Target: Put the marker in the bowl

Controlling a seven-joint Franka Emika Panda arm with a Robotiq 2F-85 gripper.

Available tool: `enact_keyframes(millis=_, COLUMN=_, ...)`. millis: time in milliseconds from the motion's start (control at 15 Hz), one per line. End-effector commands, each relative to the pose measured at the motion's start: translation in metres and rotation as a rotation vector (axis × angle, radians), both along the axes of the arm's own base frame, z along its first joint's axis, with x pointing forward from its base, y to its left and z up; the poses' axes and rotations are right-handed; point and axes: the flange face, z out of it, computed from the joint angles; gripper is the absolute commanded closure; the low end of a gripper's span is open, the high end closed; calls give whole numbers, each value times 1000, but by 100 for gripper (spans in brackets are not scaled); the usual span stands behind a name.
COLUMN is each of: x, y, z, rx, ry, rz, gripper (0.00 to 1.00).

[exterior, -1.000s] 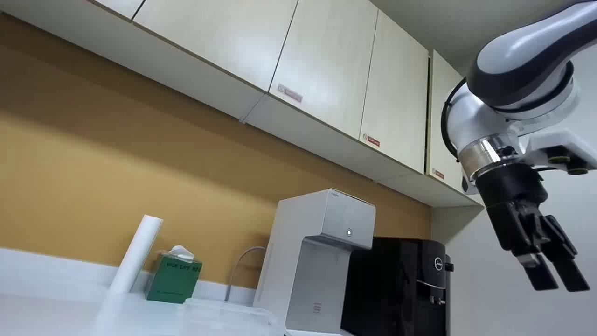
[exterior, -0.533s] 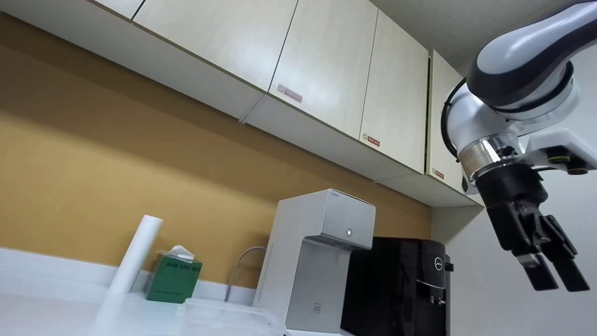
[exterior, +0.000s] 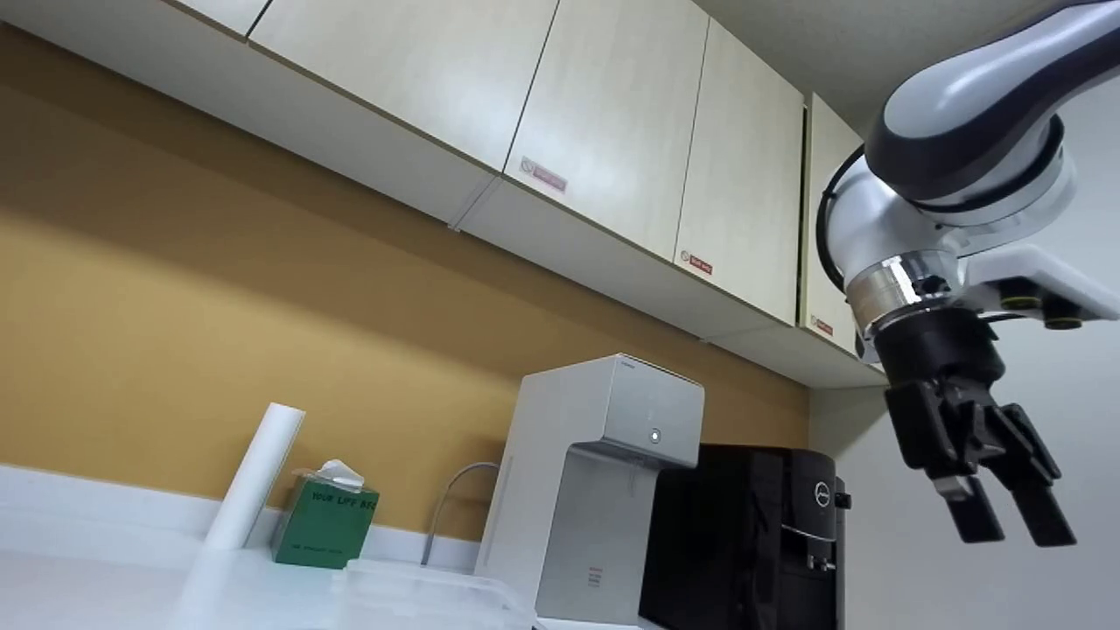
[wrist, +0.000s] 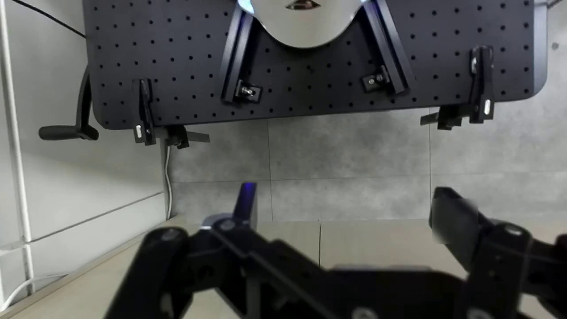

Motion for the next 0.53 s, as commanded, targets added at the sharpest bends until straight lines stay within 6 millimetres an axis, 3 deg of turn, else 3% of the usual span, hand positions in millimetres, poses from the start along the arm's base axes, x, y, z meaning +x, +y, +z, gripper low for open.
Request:
enact_keyframes(millis=0, x=34, y=38, z=3, rx=5, ry=-72, rz=-171, gripper=0)
enact_keyframes(millis=267, x=74, y=88, z=3, rx=17, ry=-192, rz=-288, gripper=0)
enact_keyframes(millis=333, x=53, y=70, z=-3, rx=16, ry=-179, rz=-225, gripper=0)
enact_keyframes(millis=467, x=66, y=85, z=-5, rx=10, ry=-191, rz=-241, gripper=0)
